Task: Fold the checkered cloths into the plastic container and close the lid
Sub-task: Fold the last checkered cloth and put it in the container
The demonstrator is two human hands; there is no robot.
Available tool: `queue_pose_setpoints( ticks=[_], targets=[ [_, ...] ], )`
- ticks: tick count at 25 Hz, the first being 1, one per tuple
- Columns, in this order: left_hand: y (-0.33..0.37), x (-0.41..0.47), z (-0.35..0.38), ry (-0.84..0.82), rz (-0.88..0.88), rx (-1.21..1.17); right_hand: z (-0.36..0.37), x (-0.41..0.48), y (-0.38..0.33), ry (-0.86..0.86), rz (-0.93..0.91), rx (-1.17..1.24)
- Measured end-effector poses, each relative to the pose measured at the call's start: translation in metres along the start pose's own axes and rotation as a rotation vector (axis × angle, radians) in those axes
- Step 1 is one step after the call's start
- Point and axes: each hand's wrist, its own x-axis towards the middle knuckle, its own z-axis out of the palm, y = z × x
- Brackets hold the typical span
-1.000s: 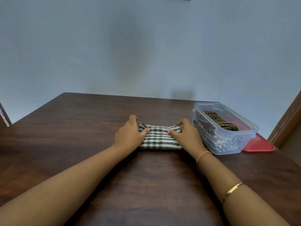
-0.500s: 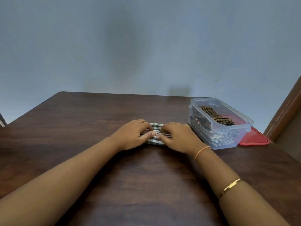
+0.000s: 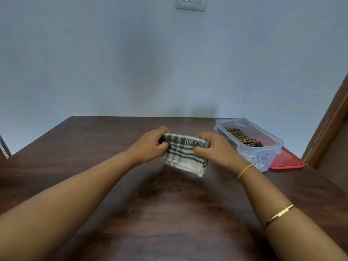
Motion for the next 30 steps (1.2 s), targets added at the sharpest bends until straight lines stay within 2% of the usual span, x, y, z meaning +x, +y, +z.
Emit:
queue_pose_setpoints(
  ticks=[4,6,8,10,12,14,15,16,18,19,21,23,25,26,27,30],
  targets=[
    [0.041,0.025,0.009,0.098,-0.054,-0.178,-0.027,0.005,0.001,0.225,0.108,0.617],
    [0.065,0.042,0.020,0.143,-0.129,-0.344,-0.049,0.010,-0.002,0.321,0.187,0.815],
    [0.090,0.061,0.033,0.141,-0.249,-0.563,-0.075,0.013,-0.003,0.445,0.202,0.894],
    [0.112,0.073,0.046,0.146,-0.294,-0.651,-0.100,0.016,0.000,0.589,0.124,0.774],
    [0.129,0.080,0.059,0.135,-0.292,-0.587,-0.120,0.017,0.006,0.712,0.006,0.467],
    [0.140,0.085,0.074,0.022,-0.305,-0.469,-0.127,0.014,0.014,0.758,-0.075,0.110],
    [0.141,0.085,0.081,-0.059,-0.329,-0.453,-0.125,0.013,0.020,0.722,-0.087,-0.061],
    [0.140,0.085,0.088,-0.131,-0.370,-0.493,-0.121,0.010,0.028,0.612,-0.073,-0.208],
    [0.137,0.079,0.096,-0.262,-0.493,-0.741,-0.104,0.007,0.047,0.201,0.042,-0.406],
    [0.135,0.077,0.098,-0.295,-0.557,-0.890,-0.099,0.005,0.053,-0.001,0.114,-0.436],
    [0.134,0.075,0.100,-0.290,-0.613,-1.061,-0.102,0.005,0.051,-0.207,0.251,-0.400],
    [0.134,0.077,0.101,-0.266,-0.624,-1.118,-0.115,0.012,0.041,-0.224,0.297,-0.274],
    [0.133,0.078,0.103,-0.264,-0.635,-1.139,-0.122,0.022,0.036,0.003,0.268,-0.163],
    [0.131,0.079,0.105,-0.268,-0.637,-1.143,-0.122,0.027,0.035,0.099,0.240,-0.184],
    [0.130,0.079,0.106,-0.269,-0.641,-1.146,-0.118,0.029,0.037,0.089,0.223,-0.269],
    [0.128,0.080,0.107,-0.266,-0.653,-1.140,-0.096,0.030,0.041,-0.366,0.318,-0.465]
  ],
)
